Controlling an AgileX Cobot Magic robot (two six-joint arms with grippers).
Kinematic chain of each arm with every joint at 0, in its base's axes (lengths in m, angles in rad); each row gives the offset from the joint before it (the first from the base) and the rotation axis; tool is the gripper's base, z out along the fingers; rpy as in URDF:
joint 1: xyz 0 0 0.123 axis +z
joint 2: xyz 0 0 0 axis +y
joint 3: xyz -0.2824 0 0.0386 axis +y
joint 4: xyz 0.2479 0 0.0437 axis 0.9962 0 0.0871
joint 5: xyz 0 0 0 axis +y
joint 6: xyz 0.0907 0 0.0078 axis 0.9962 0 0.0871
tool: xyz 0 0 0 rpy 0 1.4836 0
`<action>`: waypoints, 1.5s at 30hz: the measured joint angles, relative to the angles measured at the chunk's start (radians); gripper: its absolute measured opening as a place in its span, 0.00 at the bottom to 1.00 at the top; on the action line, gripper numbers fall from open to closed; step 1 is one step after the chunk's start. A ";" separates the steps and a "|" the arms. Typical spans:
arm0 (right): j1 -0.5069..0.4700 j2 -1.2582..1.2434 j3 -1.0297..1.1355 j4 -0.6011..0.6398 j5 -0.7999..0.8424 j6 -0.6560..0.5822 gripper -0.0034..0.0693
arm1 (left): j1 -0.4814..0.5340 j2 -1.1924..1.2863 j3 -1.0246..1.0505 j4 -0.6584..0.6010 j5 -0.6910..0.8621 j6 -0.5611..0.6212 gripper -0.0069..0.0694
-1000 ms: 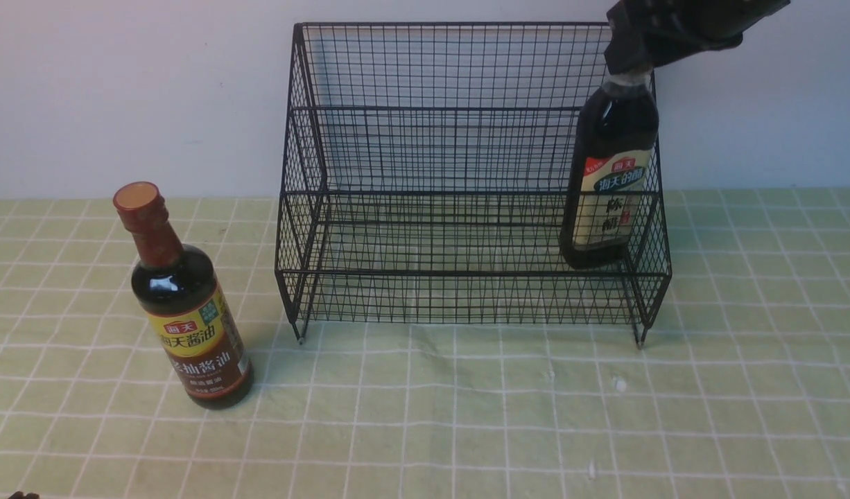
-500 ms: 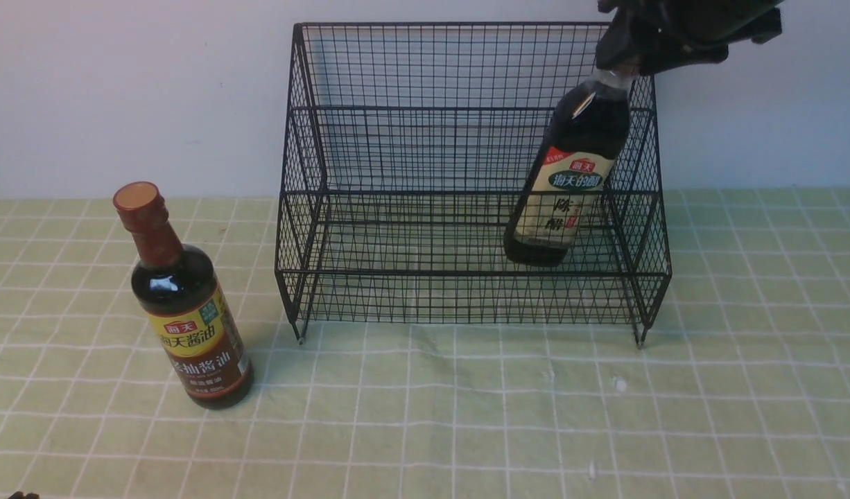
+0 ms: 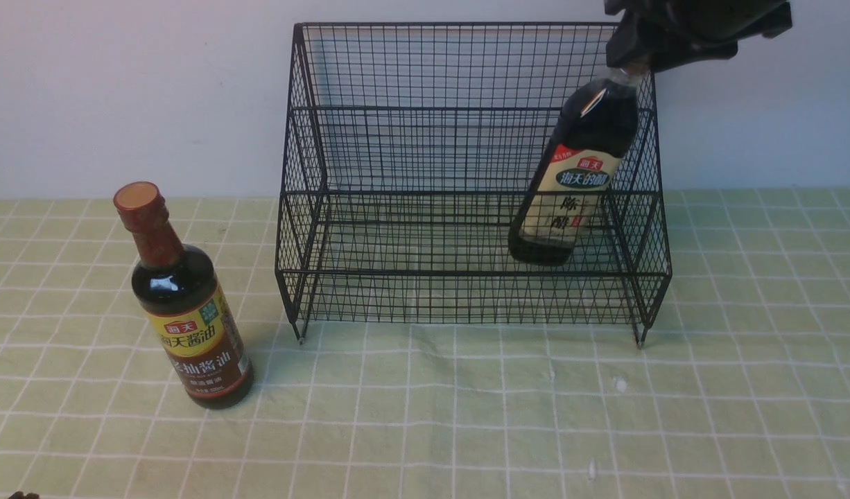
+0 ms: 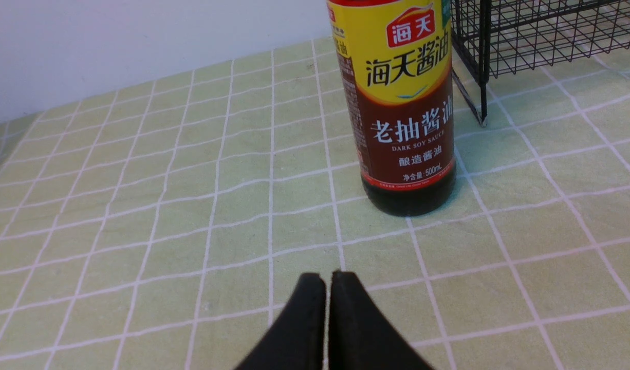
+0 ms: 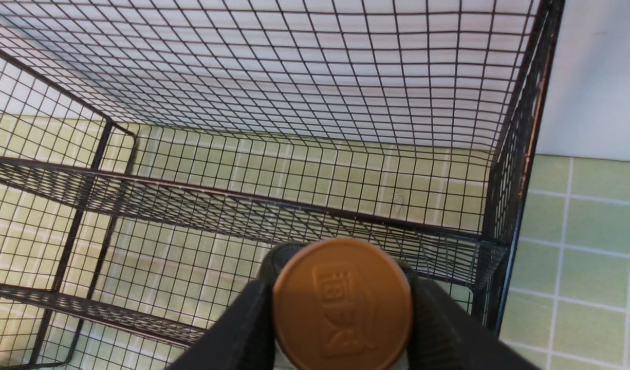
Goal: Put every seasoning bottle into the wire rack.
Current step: Use the right arm to put the condiment bottle back on the shelf
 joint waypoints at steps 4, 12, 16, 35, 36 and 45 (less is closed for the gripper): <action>0.008 -0.008 0.000 -0.053 0.009 0.001 0.47 | 0.000 0.000 0.000 0.000 0.000 0.000 0.08; 0.094 -0.017 0.001 -0.271 -0.002 0.050 0.47 | 0.000 0.000 0.000 0.000 0.000 0.000 0.08; 0.120 -0.014 0.001 -0.290 -0.007 0.086 0.47 | 0.000 0.000 0.000 0.000 0.000 0.000 0.08; 0.120 -0.046 0.000 -0.287 -0.001 0.120 0.70 | 0.000 0.000 0.000 0.000 0.000 0.000 0.08; 0.120 -0.057 0.000 -0.287 0.001 0.120 0.71 | 0.000 0.000 0.000 0.000 0.000 0.000 0.08; 0.120 -0.222 -0.001 -0.290 0.065 0.103 0.69 | 0.000 0.000 0.000 0.000 0.000 0.000 0.08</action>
